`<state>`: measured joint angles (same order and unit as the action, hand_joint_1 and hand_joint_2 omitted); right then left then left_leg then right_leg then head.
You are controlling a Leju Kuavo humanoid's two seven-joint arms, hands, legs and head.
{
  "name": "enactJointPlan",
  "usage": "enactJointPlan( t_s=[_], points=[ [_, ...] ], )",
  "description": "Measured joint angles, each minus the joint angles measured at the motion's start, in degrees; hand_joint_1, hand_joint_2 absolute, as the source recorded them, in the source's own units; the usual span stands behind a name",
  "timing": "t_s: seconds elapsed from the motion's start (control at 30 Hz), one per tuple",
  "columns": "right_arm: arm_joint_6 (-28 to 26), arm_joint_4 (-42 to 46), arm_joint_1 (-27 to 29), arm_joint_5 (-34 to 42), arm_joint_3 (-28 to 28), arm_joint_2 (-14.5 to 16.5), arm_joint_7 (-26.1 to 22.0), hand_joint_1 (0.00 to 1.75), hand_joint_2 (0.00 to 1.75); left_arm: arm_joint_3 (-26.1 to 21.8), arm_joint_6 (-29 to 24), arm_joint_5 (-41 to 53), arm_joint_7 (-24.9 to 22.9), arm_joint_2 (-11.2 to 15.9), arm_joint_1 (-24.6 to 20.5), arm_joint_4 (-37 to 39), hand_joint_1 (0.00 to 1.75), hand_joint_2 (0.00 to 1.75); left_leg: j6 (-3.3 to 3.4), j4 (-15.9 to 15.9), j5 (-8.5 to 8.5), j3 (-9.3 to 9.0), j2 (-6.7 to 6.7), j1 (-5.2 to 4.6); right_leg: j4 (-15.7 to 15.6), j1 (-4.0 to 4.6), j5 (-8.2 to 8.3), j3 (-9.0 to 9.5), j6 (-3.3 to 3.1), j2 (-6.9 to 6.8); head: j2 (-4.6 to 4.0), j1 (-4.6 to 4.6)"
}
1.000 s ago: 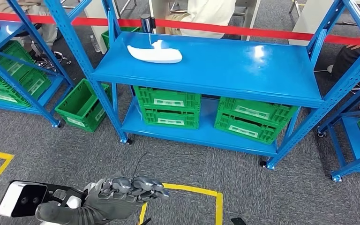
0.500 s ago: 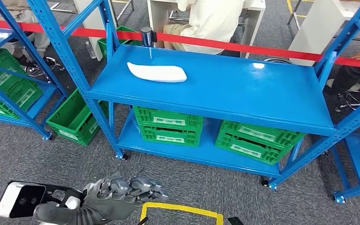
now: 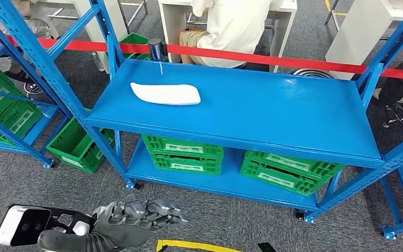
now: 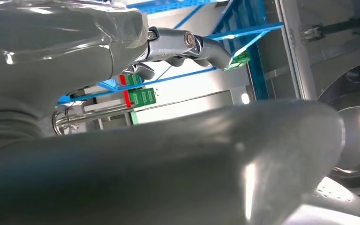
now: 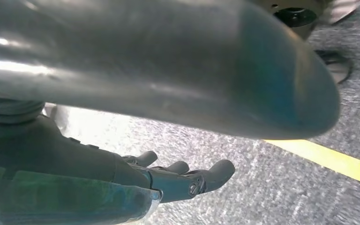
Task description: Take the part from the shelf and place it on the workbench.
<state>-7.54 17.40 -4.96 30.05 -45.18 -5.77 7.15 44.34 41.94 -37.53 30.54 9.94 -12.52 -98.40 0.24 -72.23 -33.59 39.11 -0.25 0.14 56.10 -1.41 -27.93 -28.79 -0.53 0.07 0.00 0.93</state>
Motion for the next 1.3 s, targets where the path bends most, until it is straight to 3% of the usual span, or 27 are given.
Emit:
enactJointPlan(
  t_s=[0.03,0.07,0.17,0.2,0.23,0.3,0.37,0.43,0.5,0.53,0.57,0.63,0.67,0.7,0.77,0.87,0.93,1.0,1.03,1.07,1.13,1.17,1.2,1.3],
  points=[
    [0.0,0.0,0.1,0.0,0.0,0.0,0.0,0.0,0.0,0.0,0.0,0.0,0.0,0.0,0.0,0.0,0.0,0.0,-0.06,0.7,0.37,0.85,0.07,0.16,0.0,0.0,-0.55,0.63,0.12,0.05,0.0,0.0],
    [0.0,0.0,0.1,0.0,0.0,0.1,0.0,0.0,0.0,0.0,0.1,0.1,0.1,0.1,0.0,0.0,0.0,0.0,0.06,3.3,2.18,0.8,0.12,0.23,0.0,0.02,-1.16,1.41,0.24,0.09,0.0,0.01],
    [0.0,0.0,0.0,0.1,0.0,0.4,-0.1,0.0,0.0,-0.2,0.1,0.3,0.2,0.2,0.2,0.0,0.0,0.0,1.12,13.3,11.2,-1.1,0.02,-0.15,-0.2,0.05,-2.87,3.34,0.76,0.2,0.0,-0.21],
    [0.0,0.0,-0.1,0.1,0.0,0.4,-0.1,0.0,0.0,-0.3,0.2,0.4,0.2,0.2,0.3,0.0,0.0,0.0,1.47,14.7,12.8,-1.45,-0.04,-0.41,-0.4,0.02,-3.21,3.51,1.03,0.24,0.0,-0.22],
    [0.0,0.0,-0.2,0.1,0.0,0.5,-0.1,0.0,0.0,-0.3,0.2,0.5,0.2,0.3,0.3,0.0,0.0,0.0,1.74,14.9,13.2,-1.52,-0.13,-0.68,-0.7,-0.01,-3.42,3.67,1.37,0.26,0.0,-0.28],
    [0.0,0.0,-0.3,0.2,0.0,0.5,-0.2,0.0,0.0,-0.6,0.3,0.6,0.3,0.3,0.3,-0.3,0.0,0.0,2.23,15.9,12.99,-2.47,-0.17,-0.77,-1.5,0.03,-3.83,4.16,1.94,0.21,0.0,-0.11],
    [-0.1,0.0,-0.5,0.3,0.0,0.5,-0.3,0.0,0.0,-0.9,0.4,0.7,0.4,0.3,0.4,-0.6,0.0,0.0,2.81,17.5,12.77,-4.0,-0.19,-0.47,0.6,0.18,-5.0,3.53,1.95,0.08,0.0,-0.23],
    [-0.1,0.1,-0.7,0.3,0.0,0.4,-0.3,0.0,0.0,-0.9,0.5,0.7,0.4,0.3,0.4,-0.7,0.0,0.0,3.34,18.2,11.95,-5.13,-0.23,-0.36,8.5,0.19,-7.22,-1.25,1.62,0.04,0.0,-0.36],
    [-0.1,0.0,-0.5,0.5,-0.1,0.2,-0.3,0.0,0.0,-0.9,0.6,0.8,0.3,0.3,0.6,-0.7,0.0,0.0,3.51,18.2,10.71,-5.93,-0.58,-0.48,16.0,0.13,-8.17,-7.12,1.94,0.04,0.0,-0.34],
    [-0.1,0.0,-0.3,0.6,-0.1,0.2,-0.3,0.0,0.0,-0.9,0.6,0.8,0.3,0.3,0.7,-0.7,0.0,0.0,3.48,18.2,10.1,-6.54,-0.79,-0.51,16.8,0.09,-7.21,-8.67,2.5,0.03,0.0,-0.35],
    [-0.1,0.0,-0.1,0.7,-0.1,0.1,-0.3,0.0,0.0,-0.9,0.7,0.8,0.3,0.3,0.8,-0.7,0.0,0.0,3.34,18.1,9.49,-7.33,-0.97,-0.51,15.0,0.03,-5.12,-8.93,3.29,0.03,0.0,-0.35],
    [-0.1,0.0,0.2,0.9,-0.1,0.0,-0.3,0.0,0.0,-0.9,0.8,0.8,0.3,0.3,0.8,-0.7,0.0,0.0,2.82,17.7,8.07,-8.83,-1.1,-0.55,7.0,-0.16,0.36,-7.07,4.67,-0.08,0.0,-0.39],
    [-0.1,0.0,0.2,0.9,-0.1,0.0,-0.3,0.0,0.0,-0.9,0.8,0.8,0.3,0.3,0.8,-0.8,0.0,0.0,2.52,17.3,7.16,-9.31,-1.15,-0.69,3.6,-0.21,2.14,-5.89,4.6,-0.15,0.0,-0.4],
    [-0.1,0.0,0.2,0.9,-0.1,0.0,-0.3,0.0,0.0,-0.9,0.8,0.8,0.3,0.3,0.8,-0.8,0.0,0.0,2.23,16.9,6.41,-9.61,-1.16,-0.83,1.6,-0.18,2.98,-5.08,4.08,-0.2,0.0,-0.36],
    [-0.1,0.0,0.2,1.0,-0.1,0.0,-0.3,0.0,0.0,-0.9,0.9,0.8,0.3,0.3,0.8,-0.8,0.0,0.0,1.78,16.5,5.51,-9.94,-1.19,-0.98,0.9,0.04,2.68,-4.36,2.54,-0.19,0.0,-0.25],
    [-0.2,0.0,0.0,1.1,-0.1,0.0,-0.4,0.0,0.0,-1.0,1.1,0.8,0.3,0.3,0.7,-0.9,0.0,0.0,0.85,14.0,4.14,-9.09,-0.65,-0.65,0.9,-0.38,2.0,-3.58,1.24,-0.05,0.0,-0.11],
    [-0.2,0.0,0.0,1.1,-0.1,-0.1,-0.4,0.0,0.0,-1.0,1.2,0.8,0.3,0.3,0.8,-1.0,0.0,0.0,0.01,6.7,1.6,-4.86,-0.15,-0.26,0.9,-0.44,1.21,-2.82,0.48,0.0,0.0,-0.01],
    [-0.3,0.0,0.1,1.2,-0.1,-0.1,-0.4,0.0,0.0,-1.0,1.3,0.9,0.3,0.4,0.9,-1.0,0.0,0.0,-0.43,-1.0,0.09,0.81,0.07,0.13,0.9,-0.31,0.31,-1.98,0.28,0.05,0.0,-0.01],
    [-0.3,0.0,0.1,1.2,-0.1,-0.1,-0.4,0.0,0.0,-1.0,1.3,1.0,0.3,0.4,0.9,-1.0,0.0,0.0,-0.41,-2.1,1.04,2.49,0.12,0.22,0.9,-0.24,-0.18,-1.39,0.33,0.12,0.0,-0.01],
    [-0.3,0.0,0.2,1.3,-0.1,-0.1,-0.4,0.0,0.0,-1.0,1.3,1.0,0.3,0.4,0.9,-1.0,0.0,0.0,-0.2,-1.0,3.29,3.01,0.15,0.23,0.9,-0.14,-0.71,-0.65,0.39,0.21,0.0,-0.01],
    [-0.3,0.0,0.2,1.3,-0.1,0.0,-0.4,0.0,0.0,-1.1,1.4,1.1,0.3,0.5,1.0,-1.0,0.0,0.0,0.92,6.4,9.63,1.26,0.1,-0.04,0.7,-0.04,-1.84,0.9,0.47,0.41,0.0,-0.04],
    [-0.3,0.0,0.1,1.3,-0.1,0.1,-0.4,0.0,0.0,-1.1,1.4,1.1,0.3,0.5,1.0,-1.0,0.0,0.0,1.66,9.7,11.82,0.09,0.08,-0.32,0.6,0.13,-2.33,1.4,0.61,0.5,-0.01,-0.19],
    [-0.3,0.0,0.0,1.3,-0.1,0.3,-0.4,0.0,0.0,-1.2,1.4,1.1,0.3,0.5,1.0,-1.0,0.0,0.0,2.33,12.0,12.93,-0.78,0.08,-0.68,0.5,0.1,-2.7,1.71,0.81,0.54,-0.01,-0.28],
    [-0.3,0.0,-0.2,1.4,-0.1,0.6,-0.4,0.0,0.0,-1.4,1.5,1.2,0.3,0.6,1.0,-1.2,0.0,0.0,3.6,14.1,12.27,-1.94,0.13,-1.27,-0.3,0.06,-3.23,2.16,1.61,0.37,0.0,-0.14]
  ],
)
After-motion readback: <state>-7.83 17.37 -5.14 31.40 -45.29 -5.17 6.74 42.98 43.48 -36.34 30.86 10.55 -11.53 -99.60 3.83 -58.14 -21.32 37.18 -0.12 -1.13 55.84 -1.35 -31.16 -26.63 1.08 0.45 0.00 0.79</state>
